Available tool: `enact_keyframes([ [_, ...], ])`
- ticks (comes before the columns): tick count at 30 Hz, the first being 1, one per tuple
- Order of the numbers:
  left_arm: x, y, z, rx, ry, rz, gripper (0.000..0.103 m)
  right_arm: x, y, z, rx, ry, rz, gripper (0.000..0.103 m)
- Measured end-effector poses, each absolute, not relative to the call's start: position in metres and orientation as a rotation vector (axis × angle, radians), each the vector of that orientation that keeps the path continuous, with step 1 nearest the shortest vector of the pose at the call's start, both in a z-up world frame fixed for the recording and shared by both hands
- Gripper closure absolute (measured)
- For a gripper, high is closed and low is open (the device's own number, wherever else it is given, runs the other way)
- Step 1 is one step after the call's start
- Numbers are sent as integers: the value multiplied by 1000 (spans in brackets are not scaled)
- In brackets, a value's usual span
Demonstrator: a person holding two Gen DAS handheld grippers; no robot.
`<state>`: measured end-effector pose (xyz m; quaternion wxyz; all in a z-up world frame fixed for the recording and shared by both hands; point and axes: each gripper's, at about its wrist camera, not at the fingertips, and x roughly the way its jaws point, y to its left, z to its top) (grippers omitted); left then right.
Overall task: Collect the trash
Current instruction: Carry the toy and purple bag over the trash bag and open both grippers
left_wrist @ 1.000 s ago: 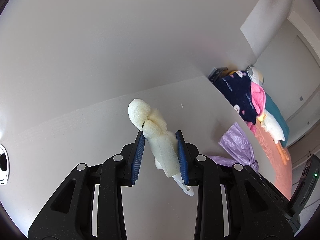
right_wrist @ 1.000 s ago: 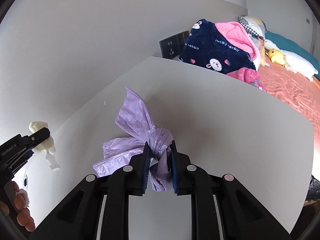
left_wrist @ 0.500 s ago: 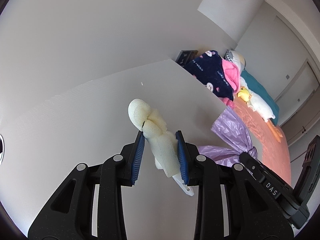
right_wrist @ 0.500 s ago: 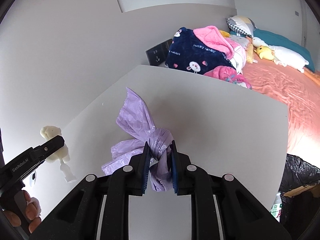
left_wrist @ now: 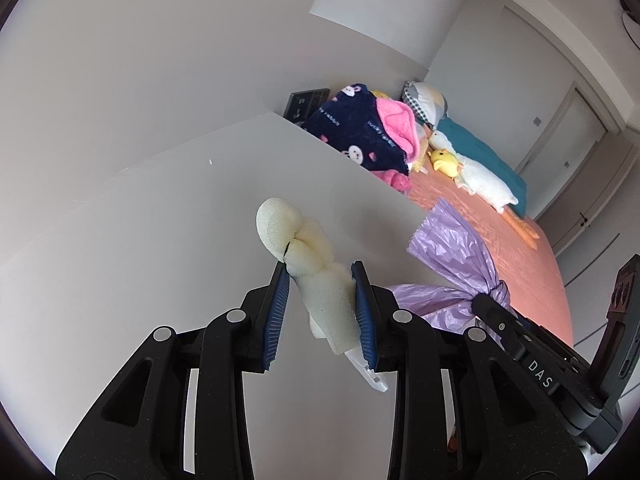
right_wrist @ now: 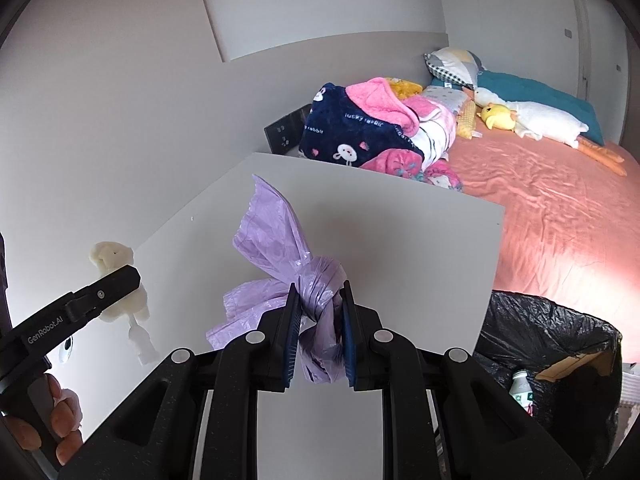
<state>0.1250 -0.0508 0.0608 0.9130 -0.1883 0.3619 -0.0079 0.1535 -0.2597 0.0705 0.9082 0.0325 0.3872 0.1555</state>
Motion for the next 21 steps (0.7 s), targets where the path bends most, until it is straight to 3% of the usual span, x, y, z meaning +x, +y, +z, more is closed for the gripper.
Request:
enact_keyframes([
  [21,127,-136,68,-331,783,-182,71,116,-349,86,145,755,186,83],
])
